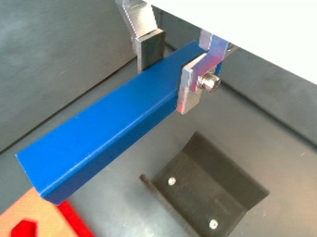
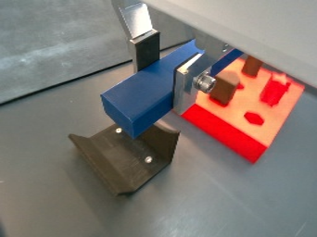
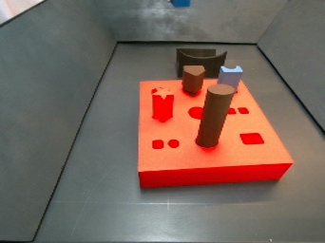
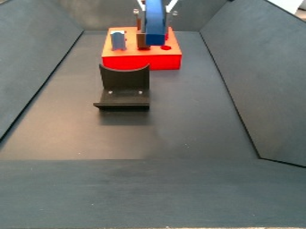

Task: Pick up the rectangle object. Move up. Place the rectangle object on the fixture. Regrasp the rectangle object. Move to above the board. Insert the rectangle object.
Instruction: Place the rectangle object on the fixture.

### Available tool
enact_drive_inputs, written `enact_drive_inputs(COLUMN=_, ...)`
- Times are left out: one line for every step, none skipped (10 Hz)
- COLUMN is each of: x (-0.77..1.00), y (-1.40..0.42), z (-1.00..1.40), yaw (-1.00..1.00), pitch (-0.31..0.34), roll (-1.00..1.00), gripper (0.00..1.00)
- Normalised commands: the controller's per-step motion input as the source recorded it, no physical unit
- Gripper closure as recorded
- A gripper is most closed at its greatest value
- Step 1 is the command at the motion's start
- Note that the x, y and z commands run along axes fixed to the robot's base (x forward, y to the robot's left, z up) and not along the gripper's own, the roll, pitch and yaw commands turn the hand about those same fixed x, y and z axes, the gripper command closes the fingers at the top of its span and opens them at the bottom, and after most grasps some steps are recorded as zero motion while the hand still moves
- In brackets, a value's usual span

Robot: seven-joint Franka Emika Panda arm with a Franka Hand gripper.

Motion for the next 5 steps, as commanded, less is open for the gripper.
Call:
enact_drive_inputs(x=1.0, y=0.07, z=-0.03, yaw=-0.01, pitch=0.3, roll=-1.0, gripper=1.0)
enact_drive_inputs(x=0.98, y=0.07, z=-0.03, yaw=-0.06, pitch=0.298, roll=-0.99, gripper=1.0)
enact_drive_inputs(x=0.92, y=0.07, z=-0.02, yaw=-0.09, pitch=0.251, roll=-0.84, gripper=1.0)
enact_drive_inputs(x=0.86, y=0.06, z=-0.02, yaw=-0.12, pitch=0.205, roll=-0.69, gripper=1.0)
enact_drive_inputs(x=0.8, y=0.06, z=-0.02, yaw=-0.13, pitch=0.161, roll=-0.54, gripper=1.0)
